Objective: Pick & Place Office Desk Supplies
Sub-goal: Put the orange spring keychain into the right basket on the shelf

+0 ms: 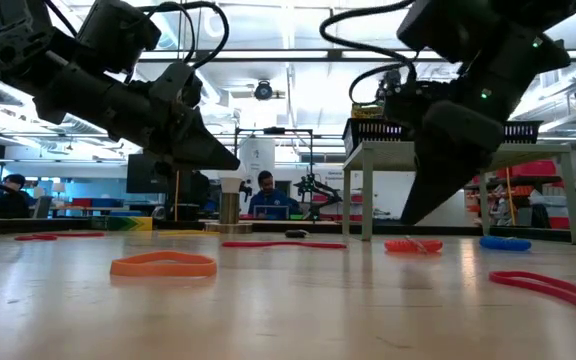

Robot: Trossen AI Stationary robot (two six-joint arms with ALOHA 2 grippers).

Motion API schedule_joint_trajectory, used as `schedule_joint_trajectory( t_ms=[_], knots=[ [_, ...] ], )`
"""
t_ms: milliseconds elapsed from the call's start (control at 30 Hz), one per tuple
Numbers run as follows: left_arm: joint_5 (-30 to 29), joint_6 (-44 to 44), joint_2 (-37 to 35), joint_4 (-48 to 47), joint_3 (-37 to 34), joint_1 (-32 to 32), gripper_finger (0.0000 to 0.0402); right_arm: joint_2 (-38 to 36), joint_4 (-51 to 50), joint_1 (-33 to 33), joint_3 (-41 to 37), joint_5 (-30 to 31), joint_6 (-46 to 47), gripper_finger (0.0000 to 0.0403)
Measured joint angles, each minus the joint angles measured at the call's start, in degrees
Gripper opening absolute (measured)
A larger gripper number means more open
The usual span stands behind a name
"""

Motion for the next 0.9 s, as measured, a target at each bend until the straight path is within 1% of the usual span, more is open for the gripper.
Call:
schedule_joint_trajectory(
  t_ms=[100,300,533,700,900],
  knots=[
    [-0.02,-0.03,0.0,-1.01,0.0,0.02,0.0011,0.0,0.01,-1.12,-0.01,-0.58,-3.34,0.0186],
    [0.0,-0.02,0.0,-1.7,0.0,0.02,0.0011,1.56,0.34,-2.37,-0.05,-6.68,-8.83,0.0162],
    [0.0,-0.02,0.0,-1.98,0.0,0.02,0.0011,4.23,0.34,-2.37,0.1,-6.78,-10.1,0.0132],
    [0.0,-0.01,0.0,-2.14,0.0,0.02,0.0011,4.58,1.69,-2.37,0.09,-6.24,-9.02,0.0099],
    [-0.01,-0.02,0.0,-2.12,0.0,0.02,0.0011,4.9,2.26,-2.35,1.36,-6.79,-8.39,0.0045]
  ],
)
